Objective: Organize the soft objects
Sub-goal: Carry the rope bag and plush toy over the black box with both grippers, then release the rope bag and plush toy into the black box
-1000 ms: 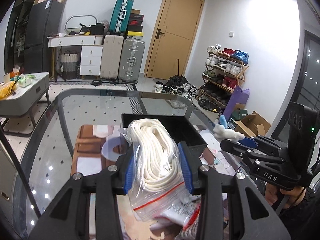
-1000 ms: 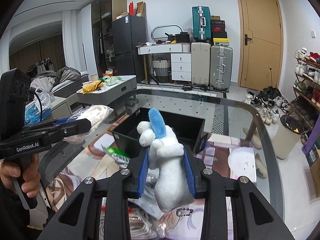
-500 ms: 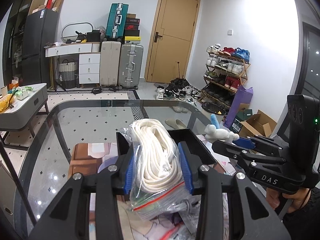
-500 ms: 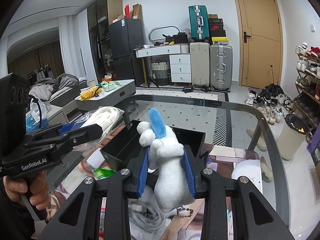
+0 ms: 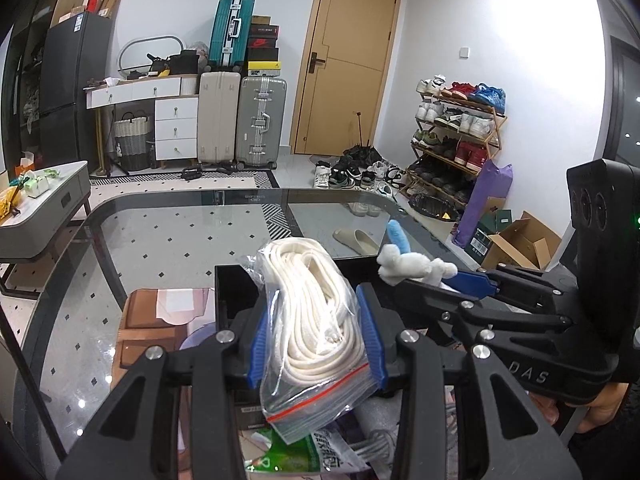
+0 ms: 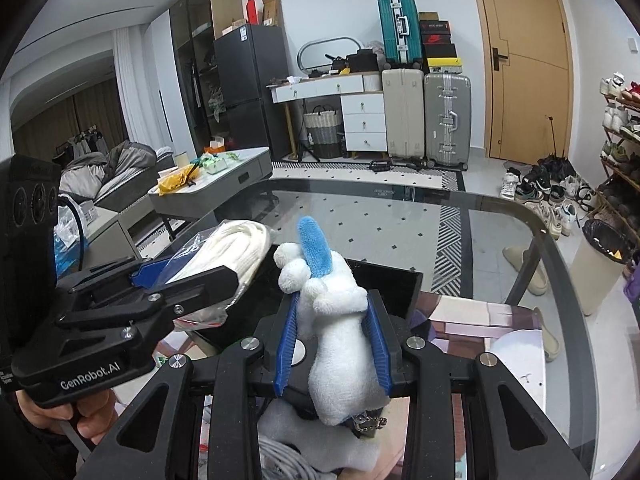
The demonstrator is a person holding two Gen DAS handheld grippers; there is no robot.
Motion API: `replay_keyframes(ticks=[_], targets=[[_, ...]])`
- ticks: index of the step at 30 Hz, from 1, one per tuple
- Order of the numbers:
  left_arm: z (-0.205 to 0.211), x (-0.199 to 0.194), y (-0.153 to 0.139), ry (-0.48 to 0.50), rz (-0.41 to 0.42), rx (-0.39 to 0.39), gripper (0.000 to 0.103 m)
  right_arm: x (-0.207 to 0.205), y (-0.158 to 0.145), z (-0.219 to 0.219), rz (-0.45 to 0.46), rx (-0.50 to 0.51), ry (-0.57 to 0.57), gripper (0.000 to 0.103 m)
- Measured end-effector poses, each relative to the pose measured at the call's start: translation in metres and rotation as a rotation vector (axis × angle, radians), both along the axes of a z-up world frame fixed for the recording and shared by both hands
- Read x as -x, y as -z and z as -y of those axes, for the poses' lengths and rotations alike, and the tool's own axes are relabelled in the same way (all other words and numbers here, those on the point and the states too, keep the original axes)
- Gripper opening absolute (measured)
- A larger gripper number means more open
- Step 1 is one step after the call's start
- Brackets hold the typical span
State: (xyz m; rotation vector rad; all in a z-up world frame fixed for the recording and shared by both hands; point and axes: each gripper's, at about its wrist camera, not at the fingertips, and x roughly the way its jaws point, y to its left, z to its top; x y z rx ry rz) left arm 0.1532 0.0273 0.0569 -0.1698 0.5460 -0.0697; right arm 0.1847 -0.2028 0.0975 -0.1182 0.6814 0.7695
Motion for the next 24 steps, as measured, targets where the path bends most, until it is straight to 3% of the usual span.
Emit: replay_keyframes(ticks=[24], targets=[[0.003,-0.024,0.032,0.010,-0.075,-0.053,0.041,-0.034,0.039,-0.032,-0.041,0.071,-0.011,0.033]])
